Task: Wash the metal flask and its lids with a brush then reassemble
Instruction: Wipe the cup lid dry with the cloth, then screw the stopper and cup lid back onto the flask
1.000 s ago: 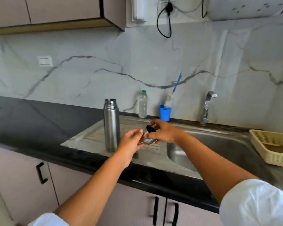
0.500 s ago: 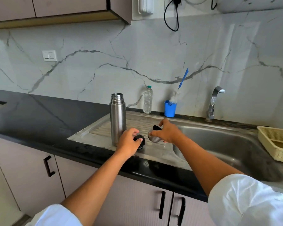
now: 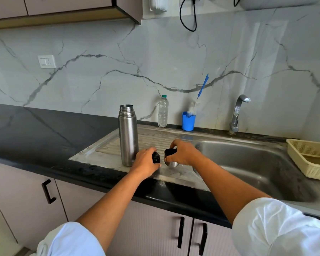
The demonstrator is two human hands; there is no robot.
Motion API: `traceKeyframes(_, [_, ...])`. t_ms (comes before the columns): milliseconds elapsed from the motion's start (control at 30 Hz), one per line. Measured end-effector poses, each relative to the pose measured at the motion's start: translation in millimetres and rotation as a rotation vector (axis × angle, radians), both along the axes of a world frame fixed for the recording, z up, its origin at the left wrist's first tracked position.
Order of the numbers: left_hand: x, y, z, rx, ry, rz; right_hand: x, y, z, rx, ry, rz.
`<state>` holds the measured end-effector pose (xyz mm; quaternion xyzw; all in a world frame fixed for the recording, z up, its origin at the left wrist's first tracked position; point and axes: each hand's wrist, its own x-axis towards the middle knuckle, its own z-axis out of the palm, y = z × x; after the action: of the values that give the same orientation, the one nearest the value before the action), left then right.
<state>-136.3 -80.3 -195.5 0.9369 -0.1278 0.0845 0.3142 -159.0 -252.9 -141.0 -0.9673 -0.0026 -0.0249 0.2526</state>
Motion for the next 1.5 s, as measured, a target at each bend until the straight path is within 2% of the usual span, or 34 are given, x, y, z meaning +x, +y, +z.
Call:
traceKeyframes(333, [4.6,-4.9,2.6,-0.092,-0.048,0.023,0.8,-2.3,-7.0,-0.008,-0.007,0.012])
traceKeyframes(933, [-3.6,-10.6,3.7,-0.148,-0.028,0.061,-4.4,-7.3,-13.9,-0.063,0.041,0.021])
traceKeyframes(1233, [-7.9,-17.7,-5.0,-0.279,-0.084,0.091,-9.6,-8.6,-11.6,-0.159,0.043,0.015])
traceKeyframes(1500, [-7.8,-14.1,-5.0,-0.215,-0.057,0.127,-6.5,-11.3,-4.9,-0.183,0.024,0.013])
